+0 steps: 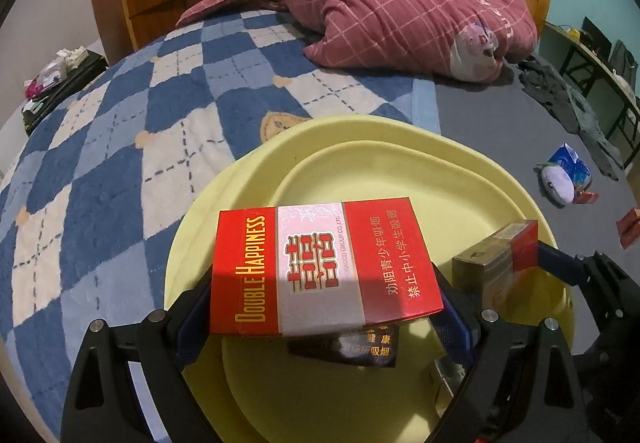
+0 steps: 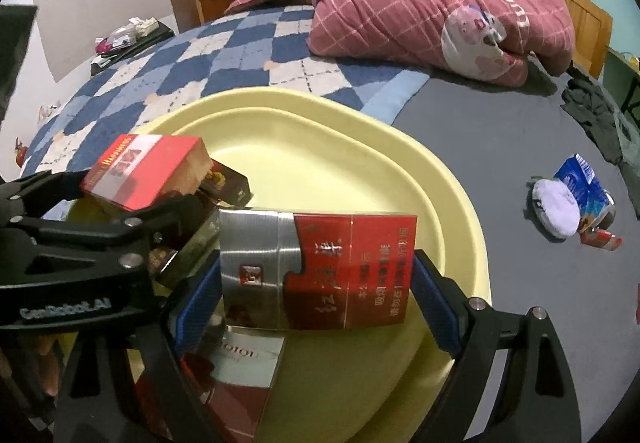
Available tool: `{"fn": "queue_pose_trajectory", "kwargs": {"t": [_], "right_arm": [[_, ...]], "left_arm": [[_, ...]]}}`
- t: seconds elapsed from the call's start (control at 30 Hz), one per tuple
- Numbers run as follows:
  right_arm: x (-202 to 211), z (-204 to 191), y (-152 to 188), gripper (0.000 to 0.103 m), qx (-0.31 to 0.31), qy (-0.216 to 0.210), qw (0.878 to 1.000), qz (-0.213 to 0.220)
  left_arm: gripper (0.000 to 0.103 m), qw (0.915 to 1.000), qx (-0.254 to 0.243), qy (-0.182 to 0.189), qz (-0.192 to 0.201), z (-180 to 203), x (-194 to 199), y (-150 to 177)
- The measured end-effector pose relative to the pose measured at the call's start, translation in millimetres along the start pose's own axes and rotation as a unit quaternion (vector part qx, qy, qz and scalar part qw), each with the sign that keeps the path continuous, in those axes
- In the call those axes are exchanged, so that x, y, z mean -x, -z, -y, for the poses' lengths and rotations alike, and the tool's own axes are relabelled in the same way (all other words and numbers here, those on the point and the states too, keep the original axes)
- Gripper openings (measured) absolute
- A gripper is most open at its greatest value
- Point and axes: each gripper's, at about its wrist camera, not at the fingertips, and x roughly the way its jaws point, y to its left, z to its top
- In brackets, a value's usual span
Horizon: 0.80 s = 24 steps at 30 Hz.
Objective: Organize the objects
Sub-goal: 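Lower both packs into the yellow tray and open both tools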
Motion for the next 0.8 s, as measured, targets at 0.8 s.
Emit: {"fn": "queue_pose_trajectory", "kwargs": {"t": [0.8], "right_arm": [[-9,0,-1,0.099,-0.006,-0.002,0.999,-0.034]], "left_arm": [[0.103,0.9998,-0.002,-0.022,0.003,10,0,5]]}}
